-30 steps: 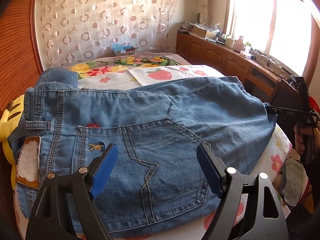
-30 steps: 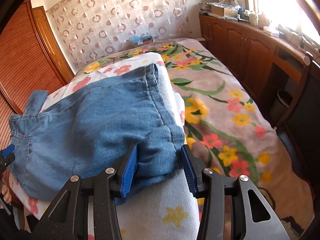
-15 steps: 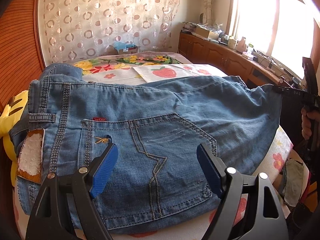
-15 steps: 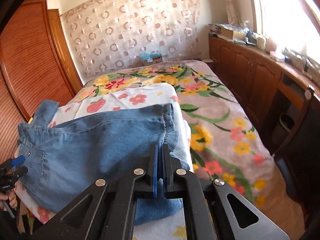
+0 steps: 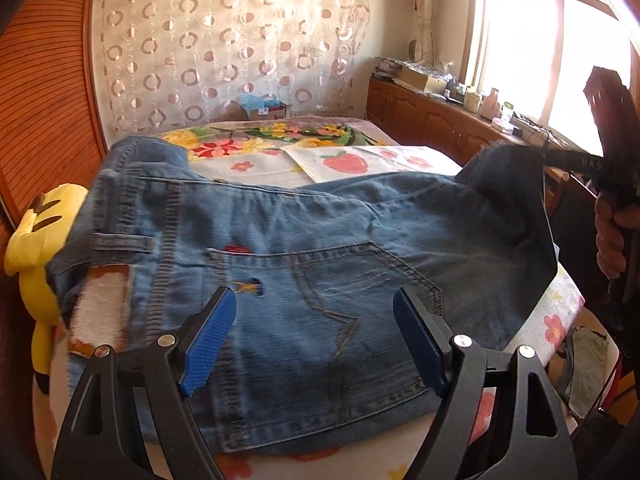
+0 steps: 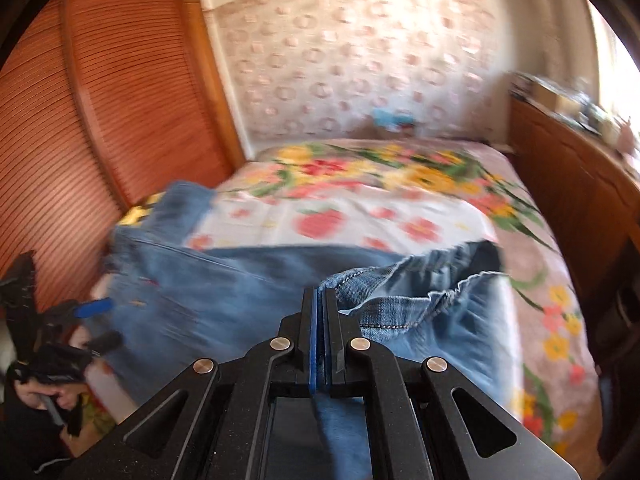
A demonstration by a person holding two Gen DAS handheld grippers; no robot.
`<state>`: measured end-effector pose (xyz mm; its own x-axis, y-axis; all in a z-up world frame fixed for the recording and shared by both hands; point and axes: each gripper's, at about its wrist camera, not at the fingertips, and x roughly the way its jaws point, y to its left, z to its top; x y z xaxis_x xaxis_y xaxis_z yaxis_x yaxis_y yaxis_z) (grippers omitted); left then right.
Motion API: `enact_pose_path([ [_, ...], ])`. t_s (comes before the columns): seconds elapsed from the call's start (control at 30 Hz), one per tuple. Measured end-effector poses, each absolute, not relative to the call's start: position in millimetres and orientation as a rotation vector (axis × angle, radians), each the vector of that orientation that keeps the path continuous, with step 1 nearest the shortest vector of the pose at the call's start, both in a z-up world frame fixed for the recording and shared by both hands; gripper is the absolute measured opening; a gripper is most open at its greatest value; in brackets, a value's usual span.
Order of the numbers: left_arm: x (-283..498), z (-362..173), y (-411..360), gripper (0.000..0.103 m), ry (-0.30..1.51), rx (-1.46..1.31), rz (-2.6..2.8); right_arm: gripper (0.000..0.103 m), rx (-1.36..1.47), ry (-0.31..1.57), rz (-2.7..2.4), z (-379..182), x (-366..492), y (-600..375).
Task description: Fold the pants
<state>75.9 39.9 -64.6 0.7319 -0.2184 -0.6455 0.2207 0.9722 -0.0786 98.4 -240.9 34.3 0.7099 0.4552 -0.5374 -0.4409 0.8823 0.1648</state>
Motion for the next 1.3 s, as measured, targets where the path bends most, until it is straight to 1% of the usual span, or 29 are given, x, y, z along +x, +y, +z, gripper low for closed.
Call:
enact_pose_path([
  [0.17, 67.6, -61.6, 63.0, 0.082, 0.696, -0.015, -0.205, 0.002, -0.037, 0.582, 0.690, 58.1, 88.3, -168.2],
  [0.33, 65.8, -64.2, 76.4, 0.082, 0.697, -0.033, -0.182, 0.003, -0.109, 0.614, 0.775, 65.5, 84.0, -131.5],
  [0.4, 65.8, -65.7, 79.6, 0.082, 0.697, -0.038, -0.180, 0.009, -0.137, 0.614, 0.753, 64.3, 89.4, -130.1],
  [0.47, 67.2, -67.6, 80.7, 0.082, 0.697, -0.043, -0.182, 0.022, -0.142, 0.620, 0.728, 64.1, 96.8, -136.6],
  [0.5, 68.1, -68.3, 80.5, 0.082, 0.699, -0.045, -0.182, 0.025, -0.144, 0.620, 0.714, 63.6, 101.8, -131.8],
  [0.57, 70.1, -69.5, 80.2, 0.082, 0.702, -0.049, -0.186, 0.034, -0.143, 0.623, 0.670, 60.4, 104.7, -134.3],
  [0.93, 85.2, -63.4, 58.3, 0.081, 0.688, -0.057, -0.261, 0.039, -0.146, 0.690, 0.587, 33.0, 112.7, -138.5],
  [1.1, 103.6, -63.0, 42.8, 0.069, 0.712, -0.068, -0.341, 0.040, -0.113, 0.705, 0.568, 28.7, 117.5, -142.0],
  [1.17, 114.0, -71.8, 34.7, 0.068, 0.756, -0.060, -0.370, 0.040, -0.097, 0.709, 0.559, 29.0, 117.1, -143.9],
  [1.23, 118.3, -80.2, 29.9, 0.061, 0.787, -0.054, -0.368, 0.040, -0.094, 0.712, 0.555, 30.3, 117.4, -147.4],
  [1.27, 118.4, -85.2, 27.0, 0.051, 0.799, -0.047, -0.373, 0.040, -0.095, 0.712, 0.550, 30.1, 117.8, -147.9],
  [1.3, 115.7, -87.0, 25.1, 0.037, 0.801, -0.043, -0.377, 0.040, -0.096, 0.710, 0.546, 30.6, 117.3, -148.4],
])
